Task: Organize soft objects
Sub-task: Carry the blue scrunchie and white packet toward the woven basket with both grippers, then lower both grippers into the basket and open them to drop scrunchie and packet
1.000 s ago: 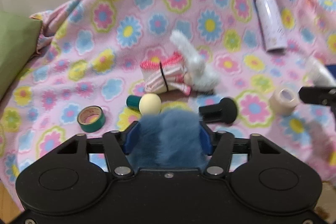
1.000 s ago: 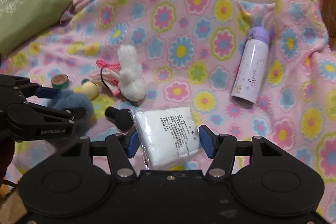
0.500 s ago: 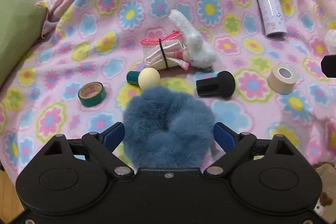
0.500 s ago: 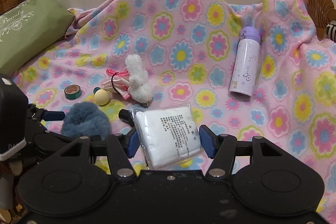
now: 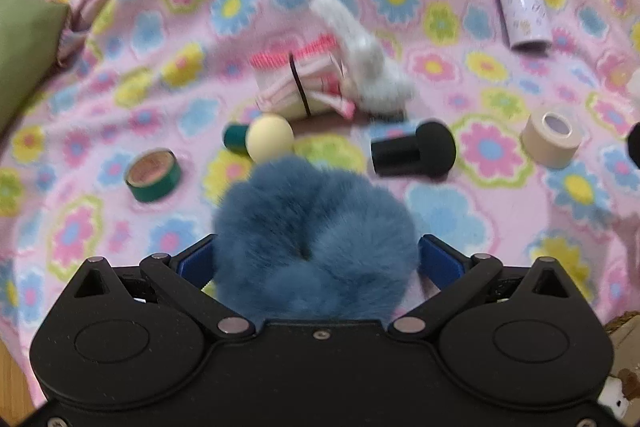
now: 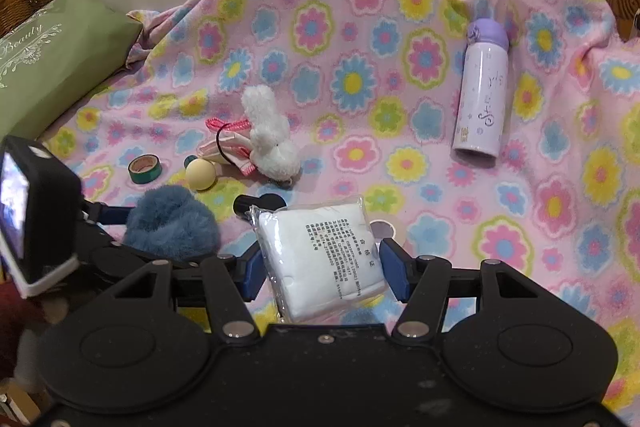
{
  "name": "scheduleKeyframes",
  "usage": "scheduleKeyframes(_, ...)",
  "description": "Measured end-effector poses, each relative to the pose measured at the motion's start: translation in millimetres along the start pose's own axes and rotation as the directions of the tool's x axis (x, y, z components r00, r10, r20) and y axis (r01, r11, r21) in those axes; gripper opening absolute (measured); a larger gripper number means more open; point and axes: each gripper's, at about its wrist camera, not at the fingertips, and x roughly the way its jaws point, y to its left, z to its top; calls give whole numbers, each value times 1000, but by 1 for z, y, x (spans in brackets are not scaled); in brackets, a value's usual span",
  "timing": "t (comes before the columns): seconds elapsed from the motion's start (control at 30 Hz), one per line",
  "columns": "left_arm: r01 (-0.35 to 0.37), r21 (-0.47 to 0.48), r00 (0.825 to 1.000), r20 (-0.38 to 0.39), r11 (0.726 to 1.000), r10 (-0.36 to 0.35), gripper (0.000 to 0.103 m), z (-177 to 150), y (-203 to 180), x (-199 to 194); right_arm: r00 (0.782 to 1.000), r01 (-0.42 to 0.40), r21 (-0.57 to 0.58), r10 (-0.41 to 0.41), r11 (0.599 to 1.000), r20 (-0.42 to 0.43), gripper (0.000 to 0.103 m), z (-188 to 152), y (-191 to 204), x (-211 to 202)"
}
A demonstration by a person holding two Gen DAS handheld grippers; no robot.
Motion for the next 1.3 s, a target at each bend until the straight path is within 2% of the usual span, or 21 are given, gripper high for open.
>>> scheduleKeyframes(0.07, 3, -17, 1000, -23, 1000, -4, 96, 3, 1, 6, 1000, -1, 4, 1, 1000, -9, 58, 0, -2, 2)
scheduleKeyframes(0.1, 17, -37, 999, -38, 999, -19, 84, 4, 4, 9, 1000, -1, 7, 1, 1000, -13, 58, -1, -3, 3)
scheduleKeyframes(0.17, 67, -97, 997, -43, 993, -71, 67, 7, 12, 11, 1000, 0, 15, 1, 1000, -17, 58, -1, -4, 4)
scheduleKeyframes(0.27, 88, -128, 995, -39, 988, -94, 57, 10, 16, 6, 1000, 1, 26, 0, 1000, -17, 58, -1, -5, 4)
scheduleKeyframes(0.43, 114, -156, 993, -4, 981, -116, 57, 10, 17, -16, 1000, 2, 31, -2, 1000, -6, 58, -1, -2, -5)
scheduleKeyframes(0.73, 97, -176, 992, 101, 980, -80, 57, 3, 12, -94, 999, -9, 48, 7, 999, 32, 58, -11, 6, -47)
scheduleKeyframes(1.0, 68, -156, 988, 147, 985, -45, 57, -30, -7, -157, 999, -39, 136, 38, 990, 4, 59, -48, 11, -90)
scheduleKeyframes(1.3, 86, -188, 989, 138, 978, -61, 57, -71, -23, -192, 998, -52, 169, 44, 984, 51, 59, -86, 20, -144)
